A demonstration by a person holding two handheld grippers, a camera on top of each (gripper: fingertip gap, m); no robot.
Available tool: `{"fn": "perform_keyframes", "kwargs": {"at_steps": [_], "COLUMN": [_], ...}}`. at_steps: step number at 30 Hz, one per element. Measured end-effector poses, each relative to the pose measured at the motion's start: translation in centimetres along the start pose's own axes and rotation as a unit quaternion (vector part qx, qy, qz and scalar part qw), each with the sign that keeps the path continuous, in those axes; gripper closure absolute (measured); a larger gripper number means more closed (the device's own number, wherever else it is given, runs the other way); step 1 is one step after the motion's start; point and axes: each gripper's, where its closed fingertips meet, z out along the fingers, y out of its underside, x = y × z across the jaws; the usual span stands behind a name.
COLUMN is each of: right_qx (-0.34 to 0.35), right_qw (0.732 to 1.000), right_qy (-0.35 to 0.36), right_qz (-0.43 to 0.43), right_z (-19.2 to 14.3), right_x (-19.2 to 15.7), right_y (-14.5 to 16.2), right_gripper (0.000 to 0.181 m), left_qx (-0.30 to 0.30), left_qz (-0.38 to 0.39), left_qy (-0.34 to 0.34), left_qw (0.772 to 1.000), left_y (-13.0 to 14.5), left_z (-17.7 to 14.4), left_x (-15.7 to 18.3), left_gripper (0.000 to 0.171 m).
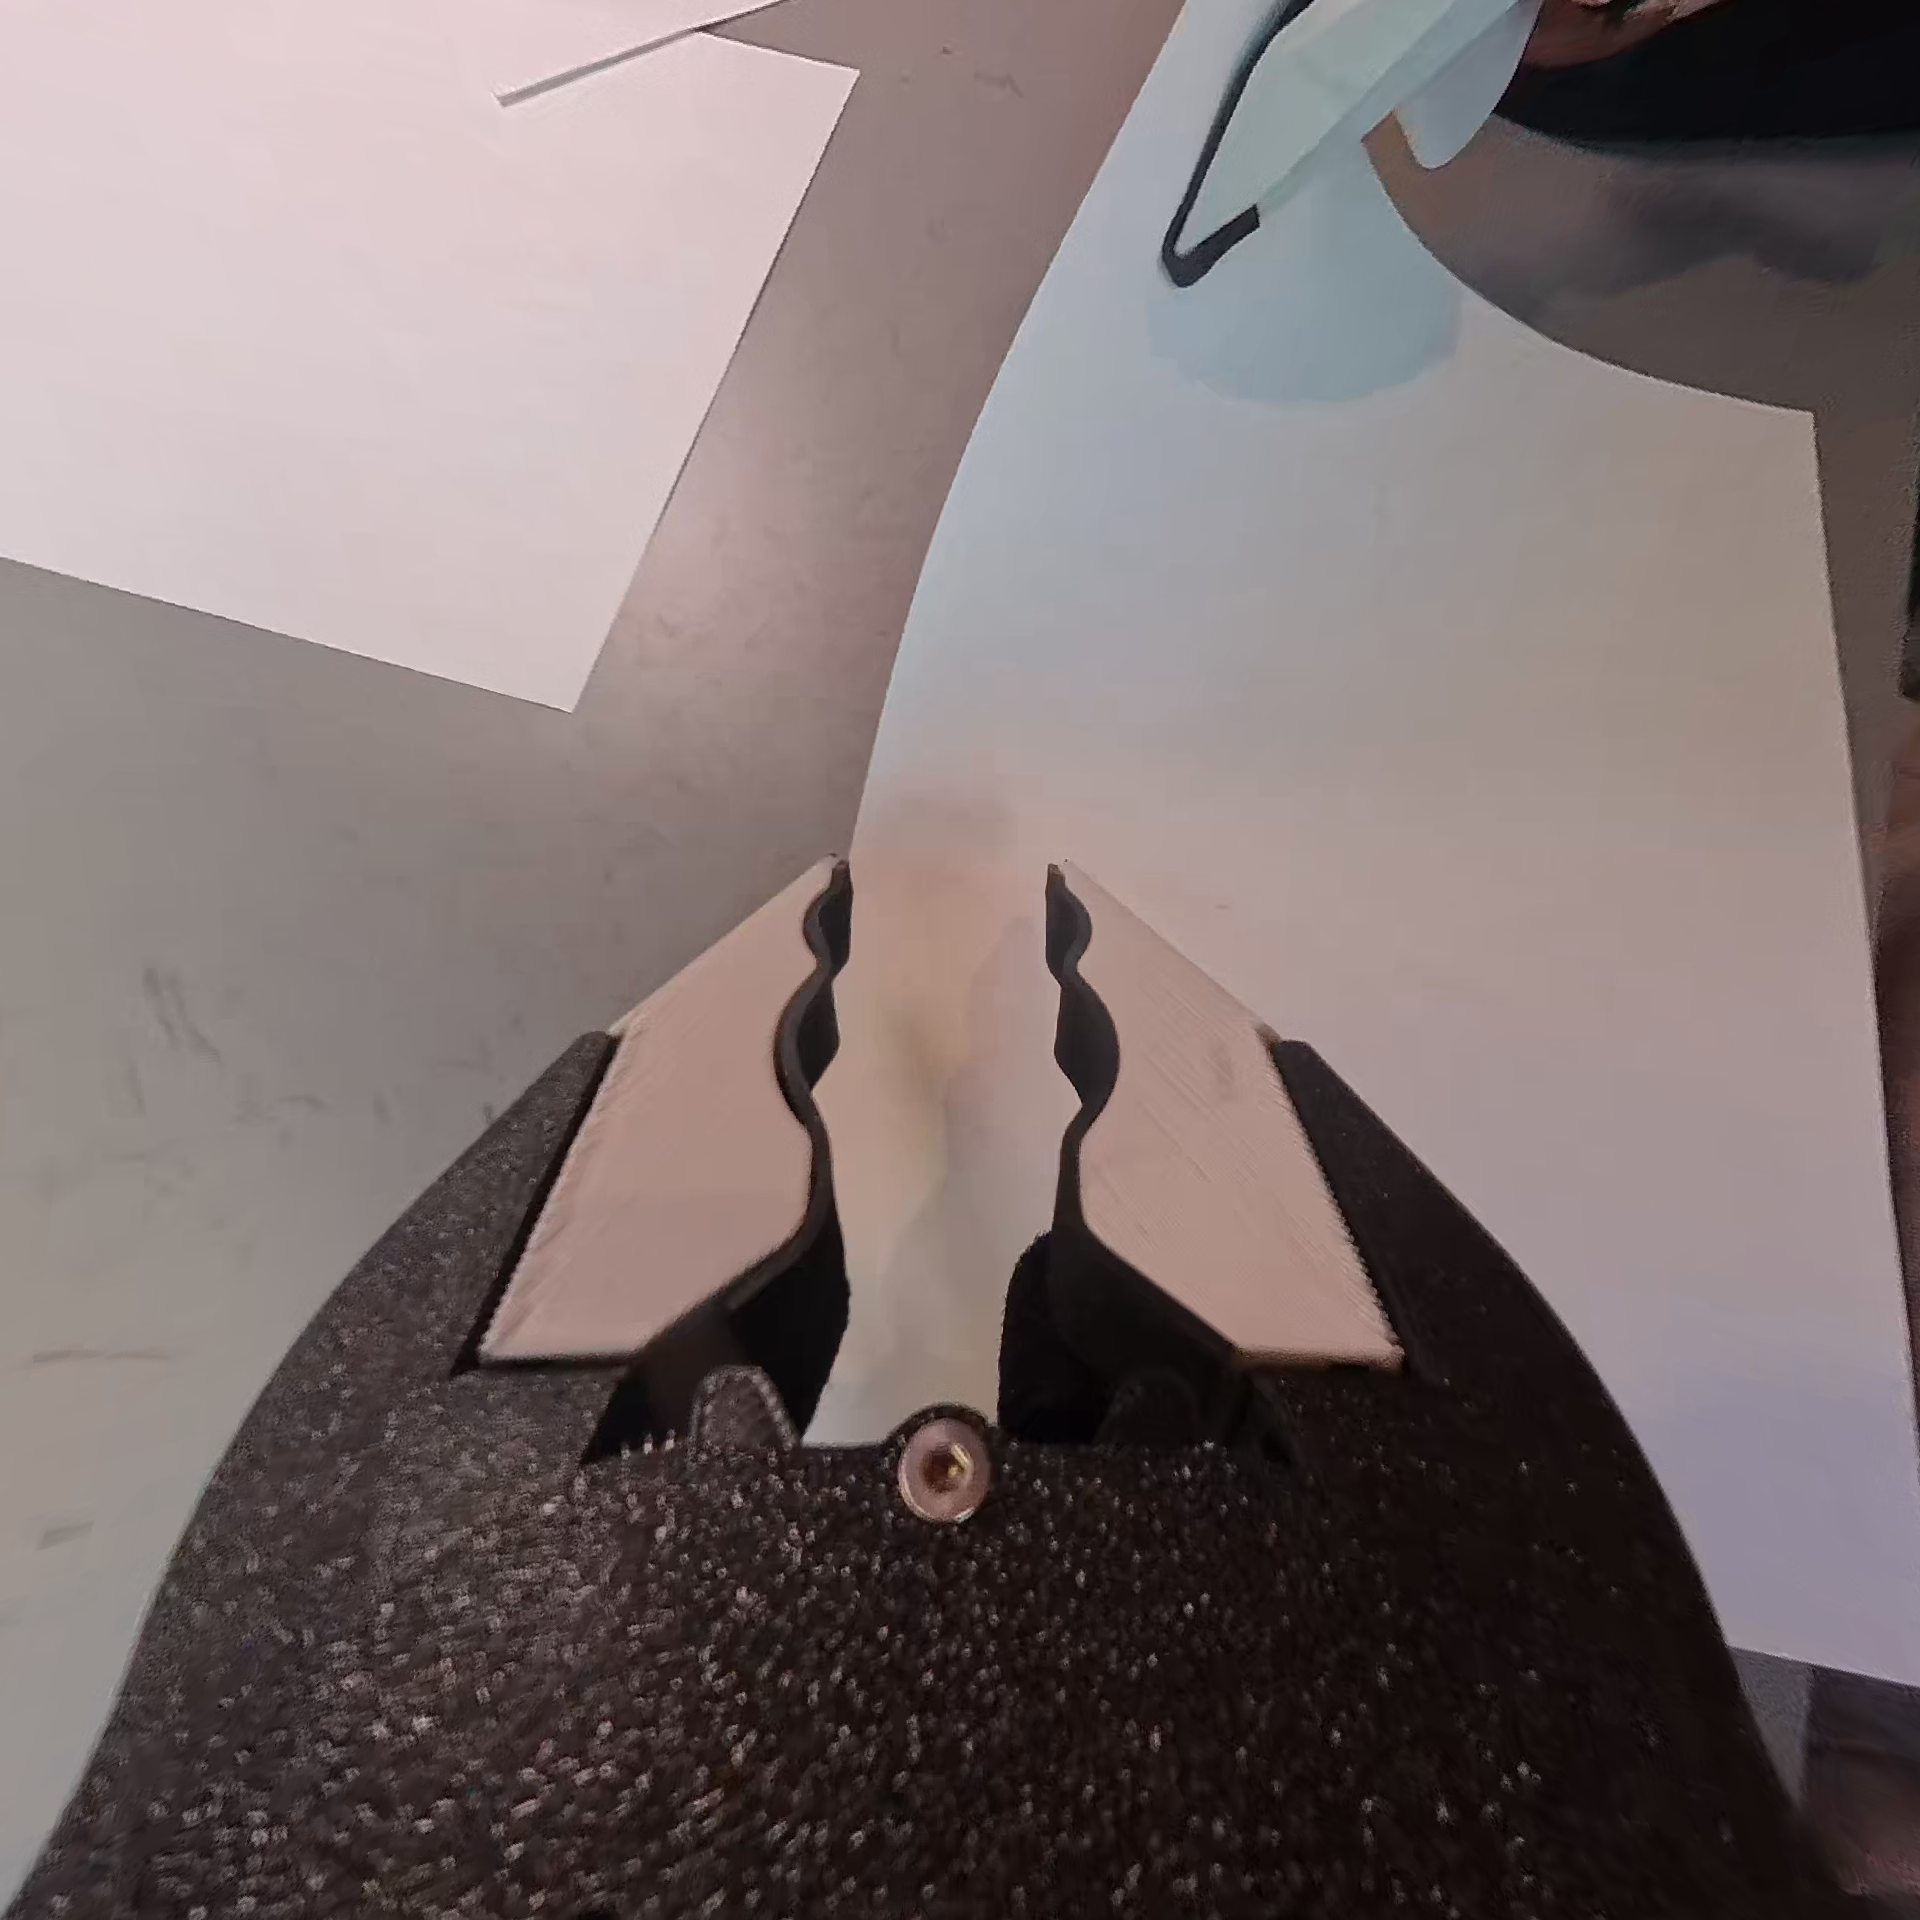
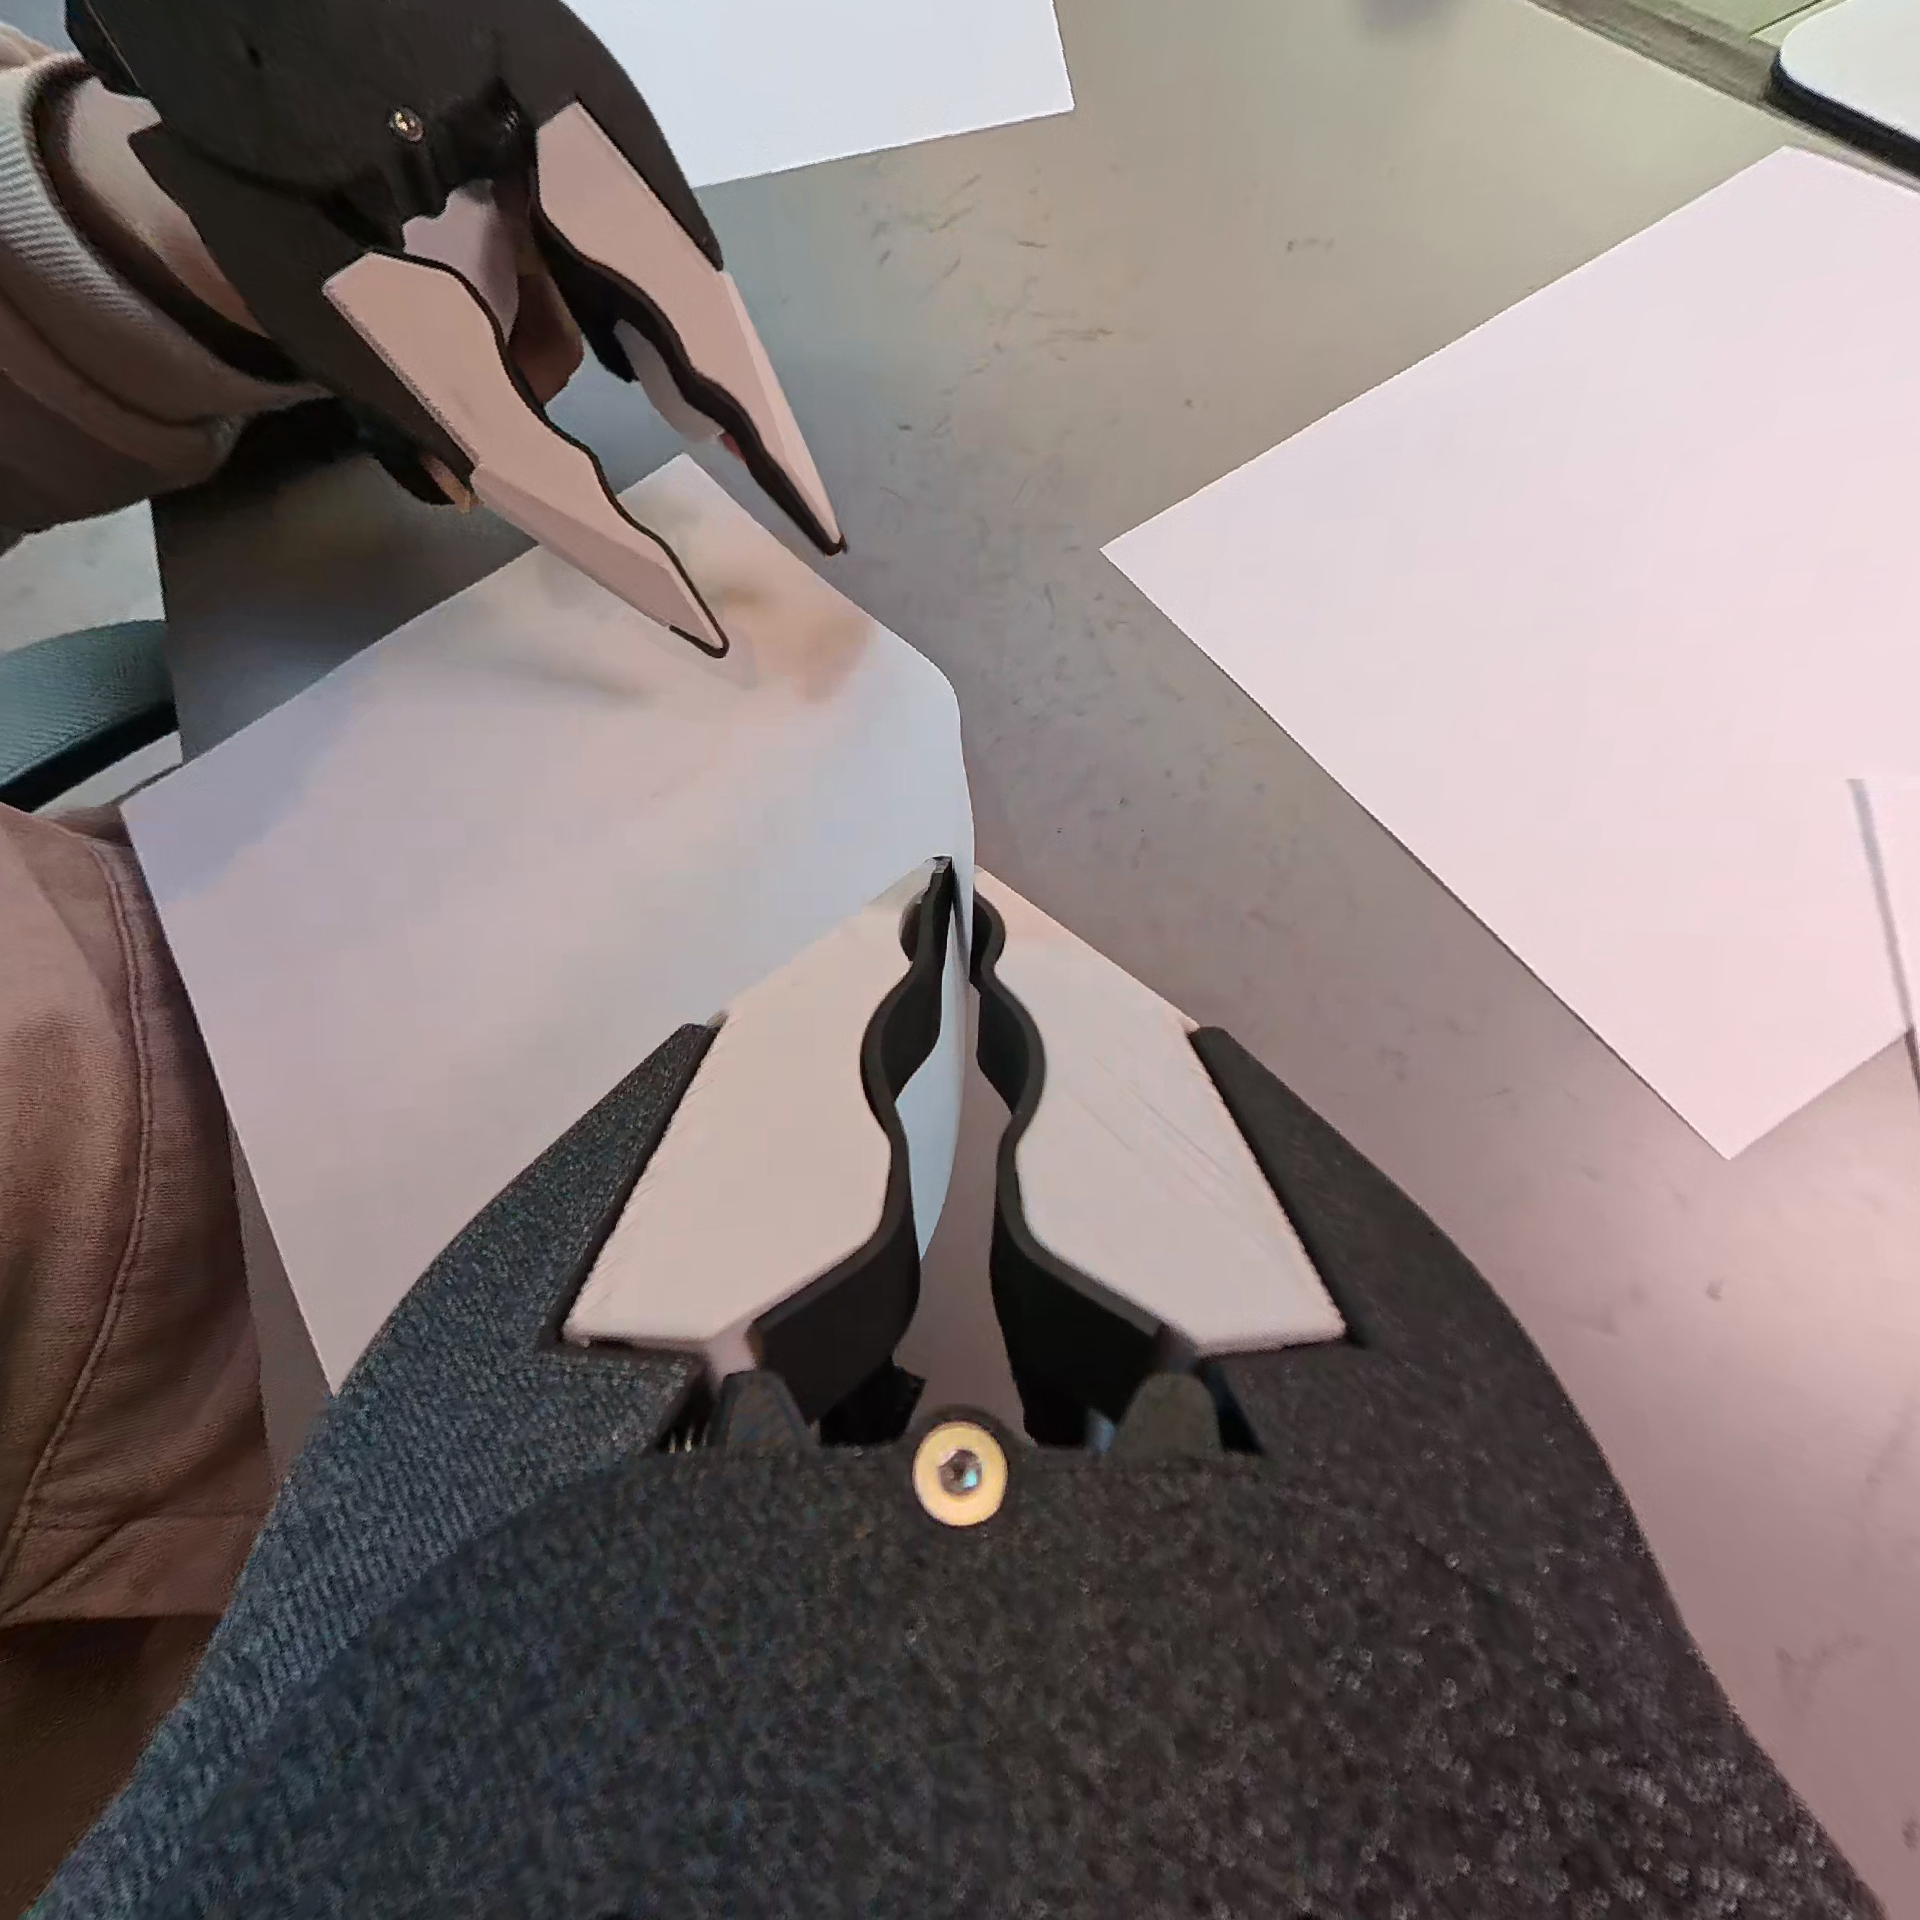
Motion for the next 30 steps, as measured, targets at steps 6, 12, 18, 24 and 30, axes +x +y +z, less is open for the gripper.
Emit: {"fn": "perform_keyframes", "kwargs": {"at_steps": [6, 12, 18, 24, 30], "right_qx": [0.013, 0.029, -0.001, -0.016, -0.011], "right_qw": [0.997, 0.992, 0.993, 0.993, 0.988], "right_qy": [0.003, 0.007, 0.031, 0.045, 0.063], "right_qz": [-0.070, -0.123, -0.117, -0.111, -0.140], "right_z": [0.1, -0.4, -0.1, 0.5, 0.6], "right_x": [-0.1, -0.3, 0.9, 1.1, 1.0], "right_y": [-1.1, -1.7, -0.9, -0.1, -0.3], "right_gripper": [0.181, 0.181, 0.181, 0.181, 0.181], "left_qx": [0.051, 0.084, 0.075, -0.011, -0.027], "left_qz": [0.005, 0.011, 0.043, 0.074, 0.053], "left_qy": [0.016, 0.047, 0.042, -0.006, -0.010], "left_qw": [0.999, 0.995, 0.995, 0.997, 0.998], "left_y": [-2.2, -3.3, -3.8, -0.6, 0.4], "left_z": [0.0, 0.4, -0.1, 1.9, 2.8], "left_x": [-2.0, -1.8, -1.3, -1.2, -1.3], "left_gripper": [0.113, 0.127, 0.167, 0.171, 0.171]}}
